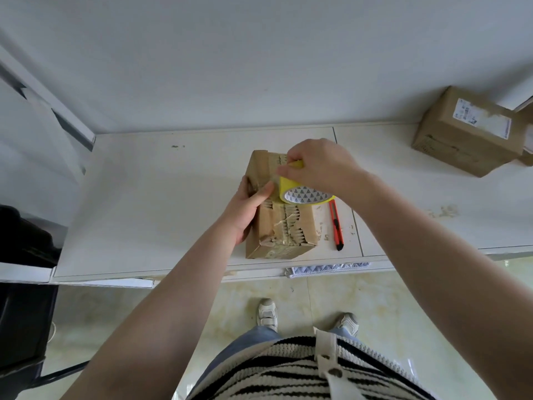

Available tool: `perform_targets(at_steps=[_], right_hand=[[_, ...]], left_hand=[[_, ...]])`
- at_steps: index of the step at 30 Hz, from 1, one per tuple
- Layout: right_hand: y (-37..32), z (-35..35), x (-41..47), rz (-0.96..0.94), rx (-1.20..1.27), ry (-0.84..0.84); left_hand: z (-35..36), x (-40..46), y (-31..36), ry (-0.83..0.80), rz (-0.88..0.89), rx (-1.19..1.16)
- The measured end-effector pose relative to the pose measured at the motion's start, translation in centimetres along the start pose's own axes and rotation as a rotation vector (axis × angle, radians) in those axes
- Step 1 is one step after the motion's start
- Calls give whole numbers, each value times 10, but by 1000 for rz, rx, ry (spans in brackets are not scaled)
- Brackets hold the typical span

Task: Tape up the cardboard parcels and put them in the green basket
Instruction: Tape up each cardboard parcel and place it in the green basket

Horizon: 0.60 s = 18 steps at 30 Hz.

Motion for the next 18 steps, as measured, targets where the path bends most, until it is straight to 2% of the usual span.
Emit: perform_targets(at_steps=[3,7,13,15,18], right_hand=[[-1,-3,1,20,40,-25],[-3,-5,3,61,-96,-36],[16,-12,3,128,-240,-11],[32,-9,-1,163,-194,-29],[57,15,-5,238,7,-99]], left_hand=[[-7,-2,3,-18,34,-63],[-8,-1,0,-32,38,-84],[-23,0,0,83,97,-26],[-22,1,-1,86,97,-12],[-18,2,-1,82,101,1]])
Point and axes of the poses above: each hand's wrist, its own x-axis towards the middle knuckle, its own z-axis out of the palm, y = z × x, the point moved 5 cm from there along x, towards the middle knuckle, and after that the axes turned 4 degrees about -x, right-handed, at the moved point
